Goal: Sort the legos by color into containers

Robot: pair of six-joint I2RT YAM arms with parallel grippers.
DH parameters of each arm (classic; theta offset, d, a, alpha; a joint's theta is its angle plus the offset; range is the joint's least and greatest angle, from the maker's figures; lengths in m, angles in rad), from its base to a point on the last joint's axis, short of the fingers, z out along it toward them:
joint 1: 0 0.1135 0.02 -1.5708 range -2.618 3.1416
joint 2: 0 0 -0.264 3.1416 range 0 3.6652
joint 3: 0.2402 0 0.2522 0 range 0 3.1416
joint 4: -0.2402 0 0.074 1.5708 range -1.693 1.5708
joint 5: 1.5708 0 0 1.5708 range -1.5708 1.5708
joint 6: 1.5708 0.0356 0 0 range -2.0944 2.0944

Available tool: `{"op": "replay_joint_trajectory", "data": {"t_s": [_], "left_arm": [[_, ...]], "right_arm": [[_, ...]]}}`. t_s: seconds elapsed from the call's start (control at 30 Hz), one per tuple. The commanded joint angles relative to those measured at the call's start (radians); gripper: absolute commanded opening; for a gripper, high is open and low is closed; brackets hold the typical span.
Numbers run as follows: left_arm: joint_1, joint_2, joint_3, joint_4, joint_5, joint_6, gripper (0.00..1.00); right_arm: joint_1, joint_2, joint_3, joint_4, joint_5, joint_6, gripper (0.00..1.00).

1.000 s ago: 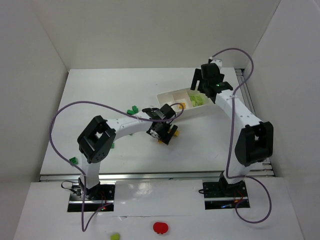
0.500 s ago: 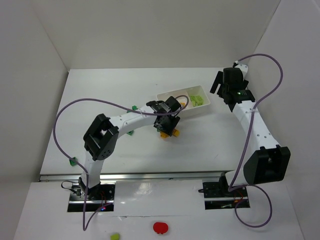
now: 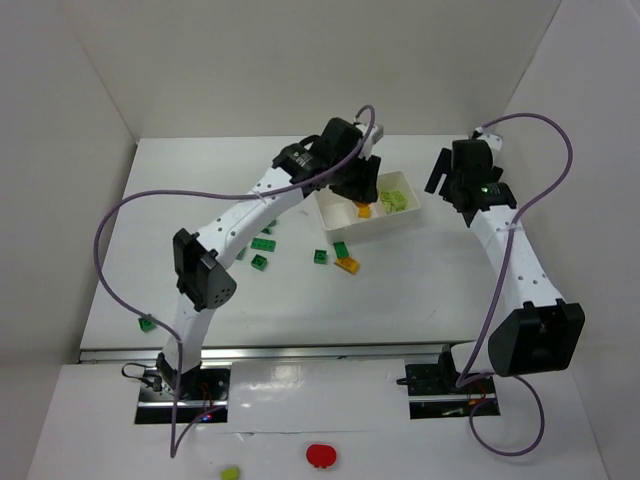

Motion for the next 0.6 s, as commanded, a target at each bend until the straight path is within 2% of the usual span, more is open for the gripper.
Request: {"op": "replay_joint_trajectory", "data": {"t_s": [0.0, 0.07, 0.2, 0.27, 0.33, 0.37, 0.47, 0.57], "left_arm": [[0.026, 0.132, 0.112, -0.022, 0.018, -0.031, 0.15], [0.036, 0.163, 0.129, 0.032, 0.001, -0.031, 0.15], [0.045, 0.227, 0.138, 0.139, -0.039, -0.042, 0.28], [0.045, 0.281, 0.168, 0.15, -0.025, -0.042, 0.45], [0.045, 0.292, 0.169, 0.191, -0.011, -0.031, 0.56], [0.045, 0.302, 0.169, 0.207, -0.011, -0.031, 0.75], [0.045, 0.287, 0.147, 0.227, 0.007, -0.031, 0.9], [0.045, 0.218, 0.115, 0.227, 0.025, -0.022, 0.91]], "right_arm": [[-0.012, -0.057, 0.035, -0.045, -0.008, 0.016, 0.92], [-0.012, -0.088, 0.023, -0.045, -0.019, 0.016, 0.92], [-0.012, -0.128, 0.0, -0.093, -0.072, 0.038, 0.92], [-0.012, -0.151, -0.029, -0.102, -0.124, 0.038, 0.92], [-0.012, -0.189, -0.067, -0.102, -0.158, 0.038, 0.92], [-0.012, -0.198, -0.08, -0.102, -0.201, 0.038, 0.92], [-0.001, -0.222, -0.126, -0.122, -0.264, 0.027, 0.92], [0.061, -0.244, -0.19, -0.094, -0.313, -0.008, 0.91]]}}
